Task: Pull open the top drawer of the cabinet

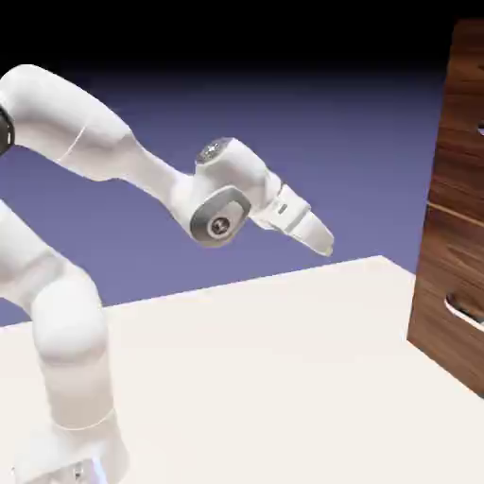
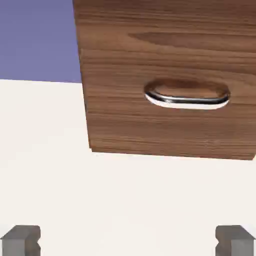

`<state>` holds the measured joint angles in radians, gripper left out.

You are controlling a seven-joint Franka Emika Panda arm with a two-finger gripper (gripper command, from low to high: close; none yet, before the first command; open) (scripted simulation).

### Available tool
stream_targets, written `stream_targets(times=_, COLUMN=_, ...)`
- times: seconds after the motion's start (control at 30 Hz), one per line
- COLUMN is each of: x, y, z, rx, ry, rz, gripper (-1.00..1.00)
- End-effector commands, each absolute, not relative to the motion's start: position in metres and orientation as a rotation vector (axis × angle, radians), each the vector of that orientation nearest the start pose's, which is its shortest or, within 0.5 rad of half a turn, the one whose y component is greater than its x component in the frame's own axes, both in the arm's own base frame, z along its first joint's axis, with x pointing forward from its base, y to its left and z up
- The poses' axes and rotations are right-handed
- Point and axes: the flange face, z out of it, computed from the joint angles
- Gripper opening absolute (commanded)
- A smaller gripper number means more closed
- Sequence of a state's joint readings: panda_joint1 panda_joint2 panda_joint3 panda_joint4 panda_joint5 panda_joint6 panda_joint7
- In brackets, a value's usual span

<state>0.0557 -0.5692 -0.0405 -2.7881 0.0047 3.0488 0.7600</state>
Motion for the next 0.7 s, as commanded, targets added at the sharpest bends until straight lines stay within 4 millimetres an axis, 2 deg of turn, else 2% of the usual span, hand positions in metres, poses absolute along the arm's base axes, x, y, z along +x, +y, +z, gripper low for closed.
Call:
stream_targets(times=0.0, x=0.397, y=0.005, z=0.480, rx=-2.379, ry=0.968, rz=-1.056, gripper=0.00)
stream_targets(times=0.33, x=0.429, y=-0.010, z=0.561, rx=-1.936, ry=1.070, rz=-1.027, gripper=0.00)
stream_targets(times=0.5, x=0.448, y=-0.026, z=0.589, rx=-1.737, ry=1.127, rz=-0.975, gripper=0.00)
stream_targets(times=0.67, x=0.469, y=-0.044, z=0.608, rx=-1.553, ry=1.186, rz=-0.911, gripper=0.00)
